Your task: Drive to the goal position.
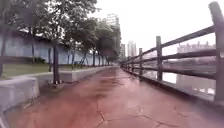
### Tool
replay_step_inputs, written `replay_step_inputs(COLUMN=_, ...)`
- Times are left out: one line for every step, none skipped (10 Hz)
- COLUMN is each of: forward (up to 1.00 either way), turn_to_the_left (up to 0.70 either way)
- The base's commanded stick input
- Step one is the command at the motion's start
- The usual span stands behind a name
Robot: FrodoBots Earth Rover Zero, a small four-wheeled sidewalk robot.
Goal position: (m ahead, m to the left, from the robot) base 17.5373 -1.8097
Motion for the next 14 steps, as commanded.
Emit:
replay_step_inputs(forward=1.00, turn_to_the_left=0.00)
replay_step_inputs(forward=1.00, turn_to_the_left=0.00)
replay_step_inputs(forward=1.00, turn_to_the_left=0.34)
replay_step_inputs(forward=1.00, turn_to_the_left=0.28)
replay_step_inputs(forward=1.00, turn_to_the_left=0.08)
replay_step_inputs(forward=1.00, turn_to_the_left=0.00)
replay_step_inputs(forward=1.00, turn_to_the_left=0.00)
replay_step_inputs(forward=1.00, turn_to_the_left=0.00)
replay_step_inputs(forward=1.00, turn_to_the_left=0.00)
replay_step_inputs(forward=1.00, turn_to_the_left=0.00)
replay_step_inputs(forward=1.00, turn_to_the_left=0.00)
replay_step_inputs(forward=1.00, turn_to_the_left=0.00)
replay_step_inputs(forward=1.00, turn_to_the_left=0.27)
replay_step_inputs(forward=1.00, turn_to_the_left=0.40)
